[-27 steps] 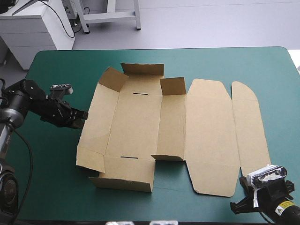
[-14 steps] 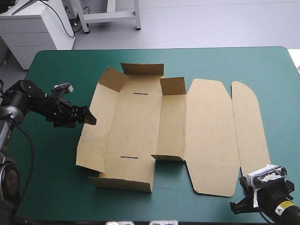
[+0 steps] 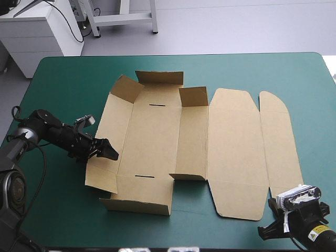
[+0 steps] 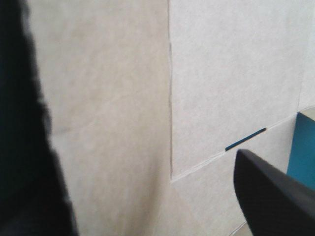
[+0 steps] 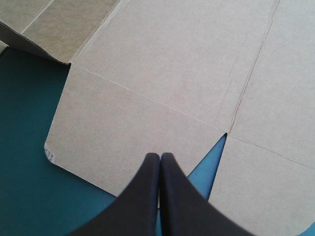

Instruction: Fold the box

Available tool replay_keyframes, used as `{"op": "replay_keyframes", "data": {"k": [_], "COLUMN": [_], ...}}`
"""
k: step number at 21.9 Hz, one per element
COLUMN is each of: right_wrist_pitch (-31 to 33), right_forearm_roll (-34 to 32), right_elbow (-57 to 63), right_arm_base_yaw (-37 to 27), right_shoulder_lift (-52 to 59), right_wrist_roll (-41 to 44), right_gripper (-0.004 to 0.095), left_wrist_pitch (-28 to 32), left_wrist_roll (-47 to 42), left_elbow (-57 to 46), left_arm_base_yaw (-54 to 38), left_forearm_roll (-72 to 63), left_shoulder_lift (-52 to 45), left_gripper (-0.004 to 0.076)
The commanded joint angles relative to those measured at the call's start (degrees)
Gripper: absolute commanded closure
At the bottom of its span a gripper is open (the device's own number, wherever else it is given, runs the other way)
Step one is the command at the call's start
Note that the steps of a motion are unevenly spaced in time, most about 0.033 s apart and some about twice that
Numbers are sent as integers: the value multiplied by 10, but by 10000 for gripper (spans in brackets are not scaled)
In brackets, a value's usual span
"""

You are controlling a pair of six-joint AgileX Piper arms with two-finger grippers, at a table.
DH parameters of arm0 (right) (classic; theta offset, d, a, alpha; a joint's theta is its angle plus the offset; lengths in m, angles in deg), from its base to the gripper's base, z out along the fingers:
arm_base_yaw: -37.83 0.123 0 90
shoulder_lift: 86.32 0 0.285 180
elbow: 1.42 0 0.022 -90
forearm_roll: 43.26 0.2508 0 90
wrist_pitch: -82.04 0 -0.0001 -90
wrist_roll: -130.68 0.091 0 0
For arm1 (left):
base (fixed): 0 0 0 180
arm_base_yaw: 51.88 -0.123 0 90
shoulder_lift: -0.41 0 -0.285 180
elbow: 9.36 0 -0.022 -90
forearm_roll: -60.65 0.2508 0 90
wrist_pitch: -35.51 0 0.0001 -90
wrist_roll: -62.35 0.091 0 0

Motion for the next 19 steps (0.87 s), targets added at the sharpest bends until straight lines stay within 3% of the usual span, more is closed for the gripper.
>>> {"op": "replay_keyframes", "data": {"k": [1, 5, 6, 7, 9, 13, 19], "right_wrist_pitch": [-29, -29, -29, -29, -29, -29, -29], "right_forearm_roll": [10, 10, 11, 11, 11, 11, 11], "right_elbow": [-14, -14, -14, -14, -14, -14, -14], "right_arm_base_yaw": [2, 2, 2, 2, 2, 2, 2], "right_shoulder_lift": [-5, -5, -5, -5, -5, -5, -5], "right_wrist_roll": [-1, -1, -1, -1, -1, -1, -1], "right_gripper": [928, 928, 928, 928, 928, 928, 928], "left_wrist_pitch": [-45, -40, -29, -21, 20, 40, -11], "left_wrist_roll": [21, 20, 20, 20, 34, 65, 67], "left_elbow": [9, 9, 9, 9, 9, 9, 43], "left_arm_base_yaw": [0, 0, 0, 0, 0, 0, 2], "left_forearm_roll": [-54, -55, -55, -56, -57, -88, -85], "left_shoulder_lift": [-22, -16, -16, -16, -16, -16, -16], "left_gripper": [215, 403, 511, 556, 730, 732, 732]}}
